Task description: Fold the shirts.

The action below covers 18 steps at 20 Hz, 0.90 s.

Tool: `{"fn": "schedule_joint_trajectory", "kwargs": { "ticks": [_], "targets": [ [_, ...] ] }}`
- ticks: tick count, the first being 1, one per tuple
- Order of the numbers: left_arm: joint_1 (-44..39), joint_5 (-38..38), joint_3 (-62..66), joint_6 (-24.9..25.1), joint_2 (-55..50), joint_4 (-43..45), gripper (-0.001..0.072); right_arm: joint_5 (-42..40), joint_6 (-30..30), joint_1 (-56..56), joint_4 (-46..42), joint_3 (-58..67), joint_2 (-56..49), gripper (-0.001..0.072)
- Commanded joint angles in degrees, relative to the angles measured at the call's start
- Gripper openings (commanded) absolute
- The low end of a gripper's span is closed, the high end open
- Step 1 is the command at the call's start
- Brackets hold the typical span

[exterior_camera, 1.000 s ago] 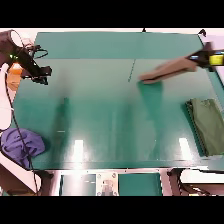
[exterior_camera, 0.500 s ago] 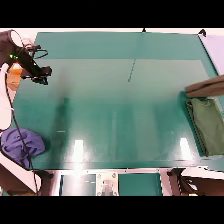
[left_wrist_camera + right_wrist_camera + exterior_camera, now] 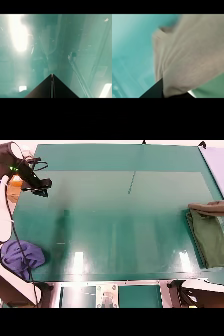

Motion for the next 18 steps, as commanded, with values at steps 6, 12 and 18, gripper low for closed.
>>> {"fn": "schedule_joint_trajectory", "kwargs": {
  "ticks": [6,12,18],
  "targets": [
    [0.04,-0.44,0.0,0.09,0.02,-2.05,0.0024,3.26,6.19,-0.07,-24.55,-23.8,3.96,0.0022],
    [0.04,-0.2,0.0,0.09,0.02,-2.12,0.0024,-5.05,7.02,0.0,-28.61,-35.26,3.28,0.0579],
    [0.02,-0.48,0.07,1.18,0.24,-5.35,0.0023,-2.27,9.94,4.83,-19.45,-27.1,3.58,0.0128]
  ]
}}
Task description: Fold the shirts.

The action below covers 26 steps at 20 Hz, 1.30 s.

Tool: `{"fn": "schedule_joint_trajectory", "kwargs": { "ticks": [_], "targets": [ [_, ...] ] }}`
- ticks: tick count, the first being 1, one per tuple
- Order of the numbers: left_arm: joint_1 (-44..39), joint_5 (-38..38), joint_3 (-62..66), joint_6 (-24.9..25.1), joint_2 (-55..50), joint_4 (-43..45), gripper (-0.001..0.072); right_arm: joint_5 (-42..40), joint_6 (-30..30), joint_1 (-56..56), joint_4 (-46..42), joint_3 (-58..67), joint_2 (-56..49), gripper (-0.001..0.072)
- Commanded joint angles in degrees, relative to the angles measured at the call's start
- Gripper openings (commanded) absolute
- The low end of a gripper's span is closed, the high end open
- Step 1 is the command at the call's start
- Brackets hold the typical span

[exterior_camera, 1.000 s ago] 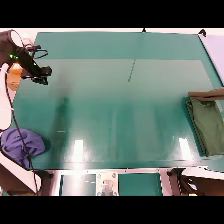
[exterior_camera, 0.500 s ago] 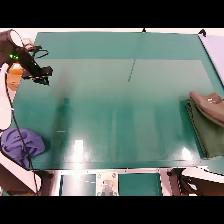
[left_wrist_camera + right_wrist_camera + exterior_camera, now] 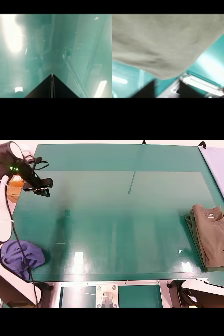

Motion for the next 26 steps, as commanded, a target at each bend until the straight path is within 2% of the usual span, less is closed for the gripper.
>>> {"fn": "schedule_joint_trajectory", "kwargs": {
  "ticks": [1,3,6,9,13,17,21,26],
  "targets": [
    [0.04,-1.03,0.02,0.48,0.79,-3.06,0.0023,-1.29,0.79,5.51,7.45,4.96,0.83,0.0059],
    [-0.92,-1.2,0.0,0.46,3.23,-3.37,0.0023,-7.17,0.24,11.96,11.74,6.27,3.39,0.002],
    [-3.78,0.04,-4.48,0.44,10.58,-2.95,0.0023,-13.84,-1.33,22.43,15.85,3.23,8.61,0.0018],
    [-7.69,2.99,-16.65,-0.15,21.97,-1.66,0.0023,-16.72,-2.23,31.58,16.39,-6.62,15.67,0.0018],
    [-12.66,9.64,-39.06,-2.84,39.91,-1.75,0.0023,-21.88,-2.19,43.32,19.52,-23.56,26.62,0.0019],
    [-13.29,11.26,-53.94,-4.07,52.78,-2.89,0.0024,-27.36,-2.19,53.18,21.4,-29.77,30.49,0.002],
    [-13.29,9.25,-55.8,-4.09,55.45,-2.54,0.0024,-27.08,-2.01,57.92,21.38,-29.81,30.47,0.002],
    [-13.29,9.22,-55.82,-4.24,55.45,-2.56,0.0024,-27.08,-2.01,58.01,21.35,-29.81,30.47,0.0021]
  ]
}}
